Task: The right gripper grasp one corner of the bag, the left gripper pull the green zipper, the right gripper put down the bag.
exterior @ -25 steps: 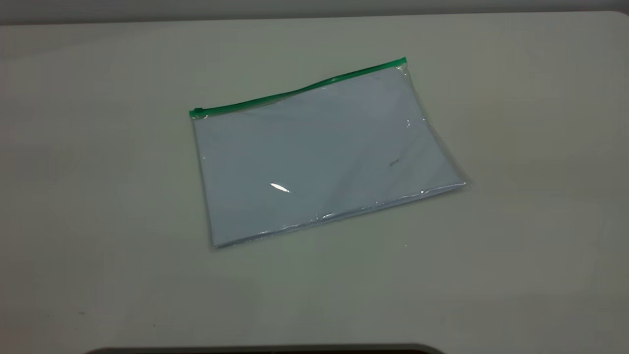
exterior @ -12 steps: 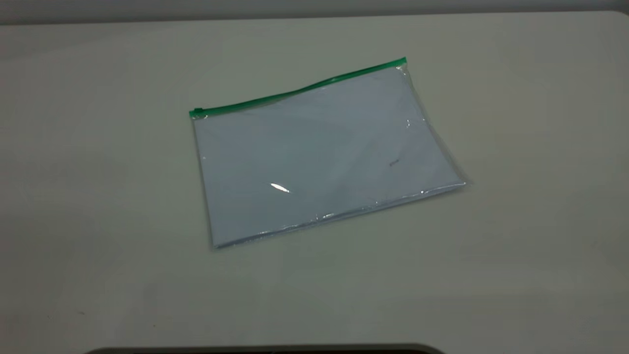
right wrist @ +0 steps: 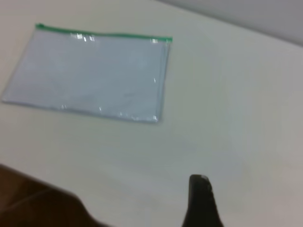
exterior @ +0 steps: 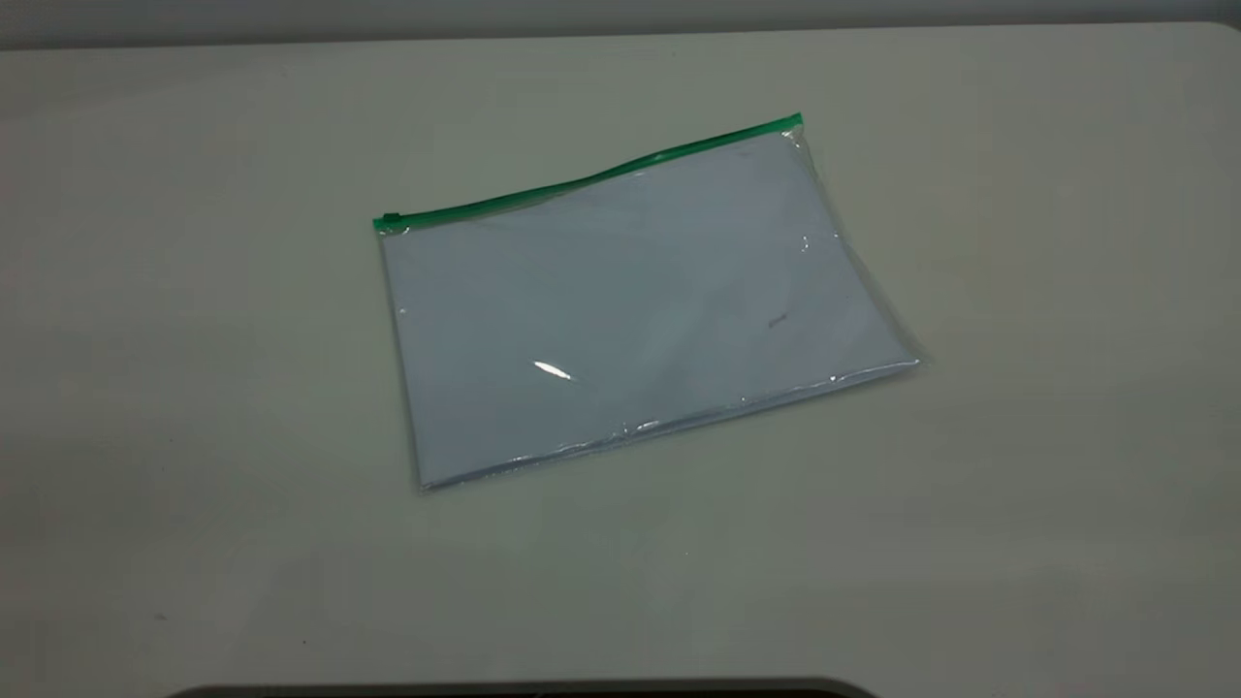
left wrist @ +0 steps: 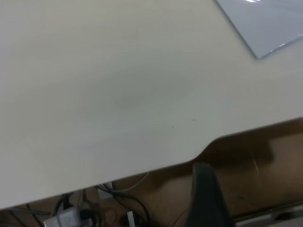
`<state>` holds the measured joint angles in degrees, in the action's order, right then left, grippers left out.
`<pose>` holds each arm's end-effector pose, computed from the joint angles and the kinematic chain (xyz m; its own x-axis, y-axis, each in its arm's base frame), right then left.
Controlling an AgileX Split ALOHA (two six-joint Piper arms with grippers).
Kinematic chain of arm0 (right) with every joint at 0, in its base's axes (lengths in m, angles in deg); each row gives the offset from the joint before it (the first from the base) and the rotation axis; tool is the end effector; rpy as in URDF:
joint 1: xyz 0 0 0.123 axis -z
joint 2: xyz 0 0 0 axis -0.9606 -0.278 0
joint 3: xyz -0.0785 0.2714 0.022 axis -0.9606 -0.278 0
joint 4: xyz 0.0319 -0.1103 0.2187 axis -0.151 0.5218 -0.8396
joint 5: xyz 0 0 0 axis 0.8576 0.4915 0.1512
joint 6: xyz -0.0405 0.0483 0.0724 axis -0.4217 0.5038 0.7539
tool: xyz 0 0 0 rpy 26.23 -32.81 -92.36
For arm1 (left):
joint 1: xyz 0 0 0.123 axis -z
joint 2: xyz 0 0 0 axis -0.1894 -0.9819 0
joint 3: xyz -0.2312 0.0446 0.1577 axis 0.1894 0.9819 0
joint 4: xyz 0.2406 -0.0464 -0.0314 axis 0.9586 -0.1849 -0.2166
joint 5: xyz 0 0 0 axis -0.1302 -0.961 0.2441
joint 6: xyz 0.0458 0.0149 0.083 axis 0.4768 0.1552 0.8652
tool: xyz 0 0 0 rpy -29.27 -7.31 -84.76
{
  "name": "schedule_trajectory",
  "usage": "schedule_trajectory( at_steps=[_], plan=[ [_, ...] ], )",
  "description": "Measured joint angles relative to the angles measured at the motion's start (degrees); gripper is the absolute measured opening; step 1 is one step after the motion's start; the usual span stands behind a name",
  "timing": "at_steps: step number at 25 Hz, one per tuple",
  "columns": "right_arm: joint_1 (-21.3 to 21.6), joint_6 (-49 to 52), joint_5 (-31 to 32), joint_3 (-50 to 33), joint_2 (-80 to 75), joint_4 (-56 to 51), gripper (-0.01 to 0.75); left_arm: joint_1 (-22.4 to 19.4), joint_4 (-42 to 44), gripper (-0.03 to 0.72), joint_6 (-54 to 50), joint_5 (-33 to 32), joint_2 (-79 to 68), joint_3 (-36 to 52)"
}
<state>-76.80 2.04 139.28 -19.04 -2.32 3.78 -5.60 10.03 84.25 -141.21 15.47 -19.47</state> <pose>-0.0150 0.0182 0.2699 -0.4432 -0.2638 -0.8567 -0.3389 0.9341 -0.1123 0.0195 -0.0086 0.2619 -0.6529 0.1795 -0.7359 0.2230 0.9740 0.0398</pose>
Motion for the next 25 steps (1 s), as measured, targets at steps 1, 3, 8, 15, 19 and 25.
schedule_trajectory(
  at_steps=[1, 3, 8, 15, 19, 25],
  plan=[
    [0.0, 0.0, -0.2, -0.8, 0.0, 0.2, 0.562, 0.0, -0.1, 0.575, 0.2, 0.0, 0.0, 0.0],
    [0.0, 0.0, -0.5, -1.7, 0.0, 0.7, 0.562, 0.0, -0.1, 0.575, 0.4, 0.0, 0.0, 0.0],
    [0.0, 0.0, -1.0, -1.9, 0.0, 0.9, 0.562, 0.0, -0.1, 0.575, 0.5, 0.0, 0.0, 0.0],
    [0.0, 0.0, -1.2, -1.9, 0.0, 1.0, 0.562, 0.0, -0.1, 0.575, 0.4, 0.0, 0.0, 0.0],
    [0.0, 0.0, -1.2, -1.9, 0.0, 1.0, 0.562, 0.0, -0.1, 0.575, 0.4, 0.0, 0.2, 0.0],
    [0.0, 0.0, -1.2, -1.9, 0.0, 1.0, 0.562, -3.7, 0.0, 0.575, 0.7, 0.1, 5.9, 0.0]
  ],
)
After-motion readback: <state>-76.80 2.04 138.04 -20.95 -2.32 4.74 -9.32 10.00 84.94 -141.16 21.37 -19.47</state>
